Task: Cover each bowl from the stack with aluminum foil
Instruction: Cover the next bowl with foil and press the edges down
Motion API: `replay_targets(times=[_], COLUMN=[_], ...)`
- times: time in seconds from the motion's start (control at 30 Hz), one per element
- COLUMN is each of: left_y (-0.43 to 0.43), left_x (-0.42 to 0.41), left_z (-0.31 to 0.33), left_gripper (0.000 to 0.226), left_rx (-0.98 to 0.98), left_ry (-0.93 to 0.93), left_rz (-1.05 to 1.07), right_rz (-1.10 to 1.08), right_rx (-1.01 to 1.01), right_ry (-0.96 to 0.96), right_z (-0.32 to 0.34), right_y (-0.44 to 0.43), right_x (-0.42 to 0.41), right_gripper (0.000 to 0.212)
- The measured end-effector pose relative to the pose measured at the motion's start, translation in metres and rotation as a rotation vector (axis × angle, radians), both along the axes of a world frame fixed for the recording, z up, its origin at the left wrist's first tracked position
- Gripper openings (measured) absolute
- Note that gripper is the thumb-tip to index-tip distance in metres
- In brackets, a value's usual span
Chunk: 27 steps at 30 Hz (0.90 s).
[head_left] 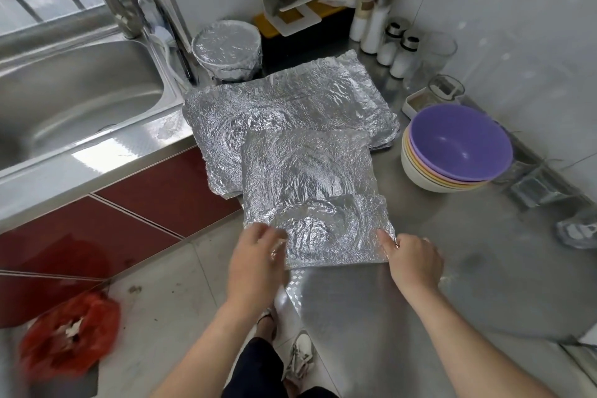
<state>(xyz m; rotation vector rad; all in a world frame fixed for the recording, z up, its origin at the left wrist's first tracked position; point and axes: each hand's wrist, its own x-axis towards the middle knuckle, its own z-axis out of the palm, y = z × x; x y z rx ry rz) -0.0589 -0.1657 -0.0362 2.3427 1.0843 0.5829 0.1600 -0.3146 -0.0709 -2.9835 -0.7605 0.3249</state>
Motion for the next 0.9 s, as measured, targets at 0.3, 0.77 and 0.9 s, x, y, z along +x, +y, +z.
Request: replay_targets(times=[0.3, 0.77, 0.9], left_y=[0.034, 0.073, 0.068], left_x=[0.021, 0.013, -0.006], left_z=[-0.003, 0.020, 0.008], left_gripper=[0.085, 0.052, 0.083], left_rx=[-0.237, -0.898, -1.152], left_ry=[0.419, -0.029, -0.287], left_rz=[0.067, 0.141, 0.309], right_rz=[0.204, -0.009, -0.093], right_rx=[0.645, 0.575, 0.572], right_ry=[0.026, 0.220, 0.221], right_z=[0.004, 0.009, 0.008], right_y=[-0.001, 0.004, 0.008], right_x=[0.006, 0.011, 0.011], right_gripper=[0.043, 0.042, 0.039])
